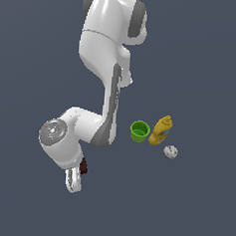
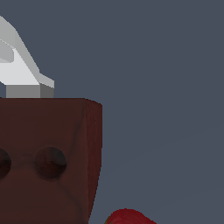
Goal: Pick up a designated object from a clutter of objects.
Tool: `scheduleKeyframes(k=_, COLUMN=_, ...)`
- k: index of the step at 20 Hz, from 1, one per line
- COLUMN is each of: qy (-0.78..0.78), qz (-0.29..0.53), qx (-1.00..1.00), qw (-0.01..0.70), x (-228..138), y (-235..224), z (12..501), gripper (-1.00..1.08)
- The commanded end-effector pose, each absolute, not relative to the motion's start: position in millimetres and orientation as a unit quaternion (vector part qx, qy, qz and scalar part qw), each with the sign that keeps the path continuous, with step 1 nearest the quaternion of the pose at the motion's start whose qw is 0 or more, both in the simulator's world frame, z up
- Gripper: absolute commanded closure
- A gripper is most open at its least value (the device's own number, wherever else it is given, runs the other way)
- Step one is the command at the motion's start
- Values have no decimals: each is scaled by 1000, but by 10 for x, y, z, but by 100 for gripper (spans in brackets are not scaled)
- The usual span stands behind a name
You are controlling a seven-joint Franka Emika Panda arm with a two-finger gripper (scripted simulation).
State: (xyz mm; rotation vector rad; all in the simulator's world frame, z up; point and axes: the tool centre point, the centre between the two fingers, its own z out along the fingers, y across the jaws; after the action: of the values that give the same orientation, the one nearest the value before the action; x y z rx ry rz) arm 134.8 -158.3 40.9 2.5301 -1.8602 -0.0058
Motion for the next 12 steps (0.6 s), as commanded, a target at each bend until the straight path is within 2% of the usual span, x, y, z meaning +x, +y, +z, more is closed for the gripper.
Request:
scheduleKeyframes(k=1, qy=-592, qz=-1, qx=806, qw=0, x=1301, y=-1540, z=502, gripper=108)
scheduleKeyframes(k=12, qy=-592, qz=-1, qx=806, qw=-1, x=874, y=-1209, z=1092, gripper=108)
